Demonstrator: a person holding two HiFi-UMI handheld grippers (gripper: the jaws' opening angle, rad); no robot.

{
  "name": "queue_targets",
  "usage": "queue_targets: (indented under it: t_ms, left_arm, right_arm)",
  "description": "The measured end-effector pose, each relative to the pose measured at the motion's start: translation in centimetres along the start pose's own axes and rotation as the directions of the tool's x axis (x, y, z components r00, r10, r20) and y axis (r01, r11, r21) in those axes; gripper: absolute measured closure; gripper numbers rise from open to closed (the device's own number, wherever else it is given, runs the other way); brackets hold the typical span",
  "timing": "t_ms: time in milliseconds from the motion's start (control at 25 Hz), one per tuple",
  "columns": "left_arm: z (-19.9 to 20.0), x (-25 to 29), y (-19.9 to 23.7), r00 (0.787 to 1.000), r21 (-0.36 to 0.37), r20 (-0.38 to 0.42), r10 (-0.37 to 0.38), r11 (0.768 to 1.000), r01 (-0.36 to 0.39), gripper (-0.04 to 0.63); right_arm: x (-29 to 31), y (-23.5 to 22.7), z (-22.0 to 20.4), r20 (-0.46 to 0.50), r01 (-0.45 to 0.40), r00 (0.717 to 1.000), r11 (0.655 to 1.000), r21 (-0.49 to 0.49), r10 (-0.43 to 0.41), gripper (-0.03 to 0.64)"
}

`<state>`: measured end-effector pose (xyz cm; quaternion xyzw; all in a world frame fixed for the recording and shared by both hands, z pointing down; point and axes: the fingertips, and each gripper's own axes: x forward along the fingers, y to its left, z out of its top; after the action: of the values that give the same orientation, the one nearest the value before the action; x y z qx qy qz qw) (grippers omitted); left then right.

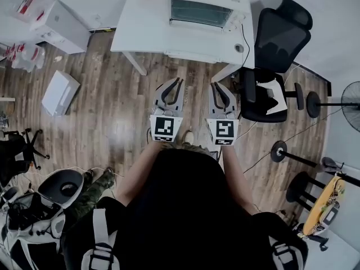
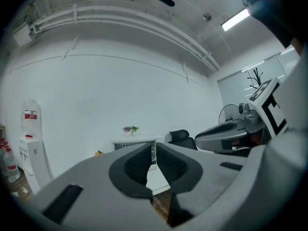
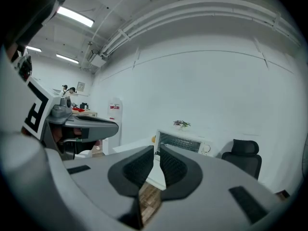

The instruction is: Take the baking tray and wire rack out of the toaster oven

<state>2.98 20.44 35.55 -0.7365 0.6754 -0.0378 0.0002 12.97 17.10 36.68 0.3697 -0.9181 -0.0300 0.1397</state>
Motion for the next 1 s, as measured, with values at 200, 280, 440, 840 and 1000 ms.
queue_targets:
  t_ms: [200, 280, 440, 840, 1000]
  left_arm:
    - [-0.2, 0.6, 2.9, 1.0, -0.015, 0.02, -0.012, 1.0, 0.012, 0.546]
    - [-0.5, 0.9, 4.3, 1.0, -0.022, 0.023, -0.012, 1.0, 0.013, 0.547]
    - [-1.6, 1.1, 6.4, 1.0, -0.029, 0.019, -0.019, 0.999, 0.02, 0.547]
    - [-3.3, 1.9, 9.7, 0.999, -0.003, -0.025, -0.027, 1.0, 0.027, 0.549]
    - [-4.2, 3.5, 10.7, 0.999, 0.004, -0.053, -0.006, 1.0, 0.006, 0.549]
  right_arm:
    - [1.7, -0.2, 0.5, -0.037, 0.043, 0.998, 0.999, -0.034, -0.044, 0.583]
    - [2.6, -0.3, 0.5, -0.044, 0.053, 0.997, 0.997, -0.052, -0.055, 0.583]
    - [3.5, -0.2, -0.2, -0.082, 0.078, 0.993, 0.993, -0.088, -0.085, 0.583]
    - [5.9, -0.8, -2.3, -0.145, 0.105, 0.983, 0.991, -0.082, -0.116, 0.583]
    - [8.2, -1.9, -3.1, -0.153, 0.079, 0.984, 0.994, -0.081, -0.09, 0.581]
